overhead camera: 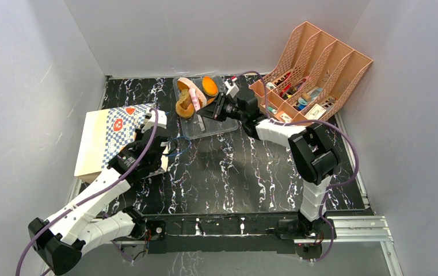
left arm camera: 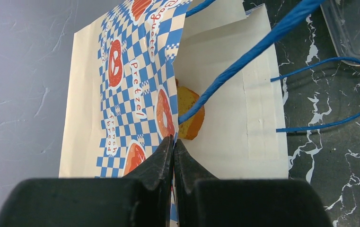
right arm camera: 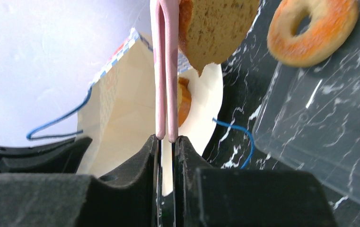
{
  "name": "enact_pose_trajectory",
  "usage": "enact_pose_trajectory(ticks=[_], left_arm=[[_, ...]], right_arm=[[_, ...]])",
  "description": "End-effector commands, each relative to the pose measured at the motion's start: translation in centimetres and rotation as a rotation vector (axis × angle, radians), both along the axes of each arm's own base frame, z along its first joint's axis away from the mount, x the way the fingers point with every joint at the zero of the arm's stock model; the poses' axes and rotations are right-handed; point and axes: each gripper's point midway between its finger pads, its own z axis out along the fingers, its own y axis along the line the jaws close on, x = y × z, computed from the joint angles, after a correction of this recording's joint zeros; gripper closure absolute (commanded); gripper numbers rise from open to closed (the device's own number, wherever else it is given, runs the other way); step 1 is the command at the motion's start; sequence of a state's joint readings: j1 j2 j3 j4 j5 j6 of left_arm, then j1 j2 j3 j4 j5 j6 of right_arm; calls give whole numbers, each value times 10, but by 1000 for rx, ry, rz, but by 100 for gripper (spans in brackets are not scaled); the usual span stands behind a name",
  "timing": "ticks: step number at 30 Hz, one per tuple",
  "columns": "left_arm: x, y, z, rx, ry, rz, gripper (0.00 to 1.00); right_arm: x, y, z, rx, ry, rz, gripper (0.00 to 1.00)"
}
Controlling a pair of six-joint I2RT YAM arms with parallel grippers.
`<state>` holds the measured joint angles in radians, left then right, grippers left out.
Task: Take the fake bread out of the paper bag
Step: Place the fake bread in the container.
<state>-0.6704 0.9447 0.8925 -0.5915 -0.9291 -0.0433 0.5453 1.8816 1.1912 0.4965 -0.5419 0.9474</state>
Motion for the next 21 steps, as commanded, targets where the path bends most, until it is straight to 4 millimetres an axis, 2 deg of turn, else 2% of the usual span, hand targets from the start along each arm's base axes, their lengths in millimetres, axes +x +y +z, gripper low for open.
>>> enact_pose_trajectory(ticks=[1, 3, 8, 13, 16, 19, 21], left_arm=[[5, -2, 12, -27, -39, -12, 100], [6, -4, 12, -32, -42, -24, 100], [7, -7, 11, -39, -38, -35, 100], [7, -8, 12, -50, -46, -47, 100], [7, -9, 11, -52, -47, -50, 100], [7, -9, 12, -53, -48, -54, 100], [6, -8, 11, -53, -47, -53, 100]], right_arm=[[36, -6, 24, 49, -95, -27, 100], [46, -6, 17, 51, -92, -29, 100], [62, -8, -16, 40, -35, -31, 100], [64, -15, -52, 15, 31, -54, 100], [60, -21, -66, -5, 54, -71, 94], [54, -26, -82, -31, 80, -80, 83], [50, -29, -90, -44, 92, -83, 80]])
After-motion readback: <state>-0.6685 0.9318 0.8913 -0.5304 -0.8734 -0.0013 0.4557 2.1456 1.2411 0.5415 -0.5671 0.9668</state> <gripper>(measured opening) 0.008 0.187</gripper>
